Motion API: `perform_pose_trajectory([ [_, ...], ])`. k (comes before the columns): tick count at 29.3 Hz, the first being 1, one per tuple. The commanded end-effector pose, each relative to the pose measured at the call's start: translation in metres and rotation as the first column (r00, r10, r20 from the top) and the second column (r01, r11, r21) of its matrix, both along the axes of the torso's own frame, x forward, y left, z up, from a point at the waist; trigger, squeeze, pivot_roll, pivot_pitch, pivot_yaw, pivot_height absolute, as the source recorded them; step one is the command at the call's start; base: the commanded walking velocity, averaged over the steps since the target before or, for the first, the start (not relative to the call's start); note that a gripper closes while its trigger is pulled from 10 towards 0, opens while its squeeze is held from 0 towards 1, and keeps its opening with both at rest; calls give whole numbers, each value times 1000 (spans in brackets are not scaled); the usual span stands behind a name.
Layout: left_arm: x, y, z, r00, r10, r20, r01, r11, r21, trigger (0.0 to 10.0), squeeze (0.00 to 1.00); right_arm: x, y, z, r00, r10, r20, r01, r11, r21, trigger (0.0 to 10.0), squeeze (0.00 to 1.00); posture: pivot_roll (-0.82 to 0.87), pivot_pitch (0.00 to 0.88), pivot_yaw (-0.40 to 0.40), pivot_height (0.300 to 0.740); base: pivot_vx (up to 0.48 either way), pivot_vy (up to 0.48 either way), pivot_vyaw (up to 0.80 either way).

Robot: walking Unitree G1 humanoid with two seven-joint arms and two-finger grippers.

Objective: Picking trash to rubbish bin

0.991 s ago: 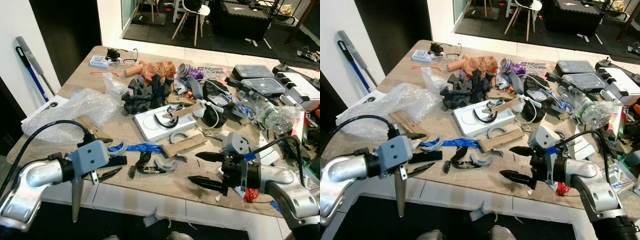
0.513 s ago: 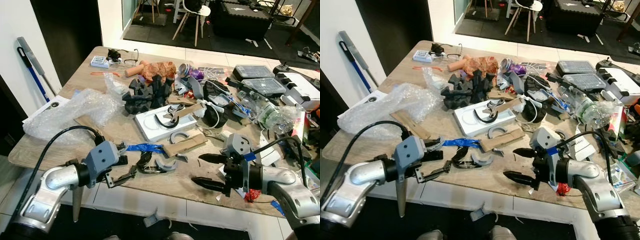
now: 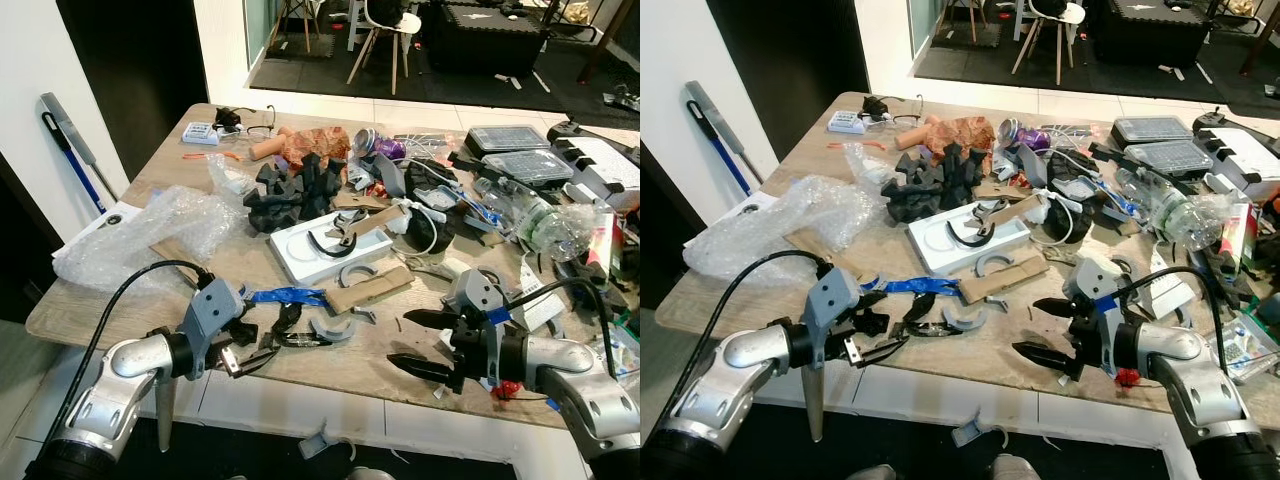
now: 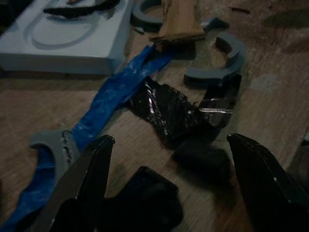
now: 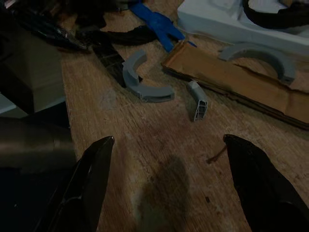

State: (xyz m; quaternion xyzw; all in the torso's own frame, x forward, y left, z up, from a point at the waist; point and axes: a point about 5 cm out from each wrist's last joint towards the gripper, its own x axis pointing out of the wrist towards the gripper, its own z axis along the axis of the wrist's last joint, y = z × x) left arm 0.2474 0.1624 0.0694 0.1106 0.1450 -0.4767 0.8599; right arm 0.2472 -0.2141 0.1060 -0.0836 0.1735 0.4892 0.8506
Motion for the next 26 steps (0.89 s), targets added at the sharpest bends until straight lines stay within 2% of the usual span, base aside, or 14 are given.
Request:
perform_pose_trajectory([
  [1, -5, -4, -9, 1000, -3, -31, 4, 1000, 2, 10000, 0, 1, -3, 3, 1000, -13, 15, 13, 1000, -6, 10000, 0, -50, 0, 3, 740, 0, 0, 0],
  [11, -4, -6, -13, 997, 49, -61, -50, 999, -12, 10000, 0, 3, -2, 8, 1000, -10, 27, 10, 1000, -16, 10000, 0, -45, 0, -7, 740, 0, 0, 0],
  [12, -4, -6, -13, 997, 49, -63, -50, 999, -15, 5176, 0, 3, -2, 9, 1000, -10, 30, 11, 1000, -20, 10000, 0, -46, 0, -8, 740, 0, 0, 0],
  [13, -4, -6, -13, 997, 49, -63, -50, 999, -15, 5176, 0, 3, -2, 9, 1000, -10, 30, 11, 1000, -20, 10000, 0, -46, 0, -8, 740, 0, 0, 0],
  [14, -3, -6, -14, 997, 48, -67, -49, 999, -15, 0, 0, 4, -2, 9, 999, -12, 32, 12, 1000, -22, 10000, 0, -46, 0, -8, 740, 0, 0, 0],
  [26, -2, -6, -12, 996, 45, -72, -46, 999, -12, 0, 0, 4, 0, 12, 999, -8, 41, 9, 1000, -27, 10000, 0, -43, 0, -7, 740, 0, 0, 0],
])
